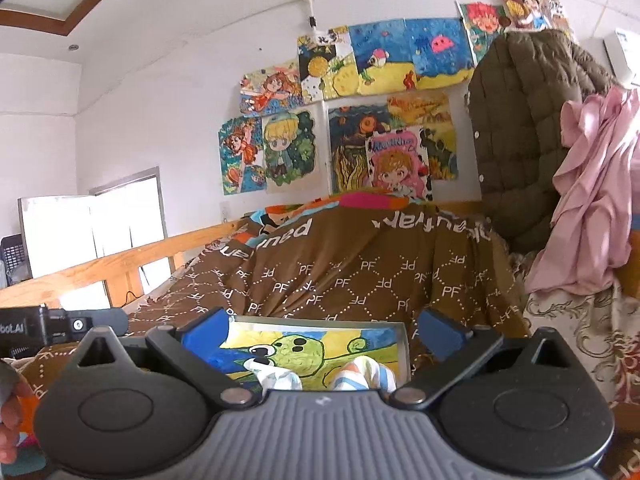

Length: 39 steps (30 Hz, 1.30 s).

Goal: Organize soft objects
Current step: 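Open both tools to drop the items into the tray and withdraw, then move the right tool toward the white sock while the left tool approaches the black cloth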

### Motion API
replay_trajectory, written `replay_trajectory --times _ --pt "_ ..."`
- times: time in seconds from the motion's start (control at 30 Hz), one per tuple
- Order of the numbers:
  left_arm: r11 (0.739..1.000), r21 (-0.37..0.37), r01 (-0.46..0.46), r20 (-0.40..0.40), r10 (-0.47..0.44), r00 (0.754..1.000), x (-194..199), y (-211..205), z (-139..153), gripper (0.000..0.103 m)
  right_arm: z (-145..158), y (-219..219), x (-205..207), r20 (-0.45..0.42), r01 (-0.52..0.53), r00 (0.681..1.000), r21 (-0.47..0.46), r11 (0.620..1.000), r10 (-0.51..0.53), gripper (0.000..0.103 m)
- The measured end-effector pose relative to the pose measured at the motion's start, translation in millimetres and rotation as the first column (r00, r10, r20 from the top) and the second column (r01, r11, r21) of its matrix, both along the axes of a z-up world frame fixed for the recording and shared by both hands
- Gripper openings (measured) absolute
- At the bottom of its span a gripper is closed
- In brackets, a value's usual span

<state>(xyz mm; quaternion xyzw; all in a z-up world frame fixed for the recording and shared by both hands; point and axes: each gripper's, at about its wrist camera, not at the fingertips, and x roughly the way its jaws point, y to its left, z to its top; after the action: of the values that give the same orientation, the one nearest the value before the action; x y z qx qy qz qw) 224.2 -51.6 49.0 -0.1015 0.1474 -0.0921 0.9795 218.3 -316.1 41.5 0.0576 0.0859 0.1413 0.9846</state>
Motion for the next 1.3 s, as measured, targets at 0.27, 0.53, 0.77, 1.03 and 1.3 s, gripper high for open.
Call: replay_trajectory --times 0.27,0.53,0.77,1.03,1.3 --pt "0.999 0.042 -0.020 0.029 0.019 0.999 -60.0 12.5 -4.6 0.102 -3.4 2.3 -56.9 -0.007 -0.002 1.000 0.017 1.000 0.002 0.103" --pt "0.998 0.062 -0.018 0.028 0.017 0.999 -104.7 18.6 -15.8 0.102 -8.5 10.8 -99.5 -0.003 -0.002 1.000 -0.014 1.000 0.002 0.103" --pt "0.998 0.054 -0.030 0.022 0.028 0.999 -129.5 25.3 -24.3 0.102 -11.3 20.2 -120.3 -0.002 -0.011 1.000 -0.039 0.999 0.011 0.103" --pt "0.998 0.048 -0.035 -0.040 0.037 0.999 -144.6 33.9 -37.1 0.102 -17.2 29.4 -124.2 -0.039 -0.030 0.999 -0.072 0.997 0.027 0.103" --pt "0.994 0.088 -0.070 -0.116 0.080 0.990 -147.6 30.8 -49.0 0.102 -22.8 37.6 -123.8 -0.071 -0.051 0.997 -0.111 0.992 0.044 0.103"
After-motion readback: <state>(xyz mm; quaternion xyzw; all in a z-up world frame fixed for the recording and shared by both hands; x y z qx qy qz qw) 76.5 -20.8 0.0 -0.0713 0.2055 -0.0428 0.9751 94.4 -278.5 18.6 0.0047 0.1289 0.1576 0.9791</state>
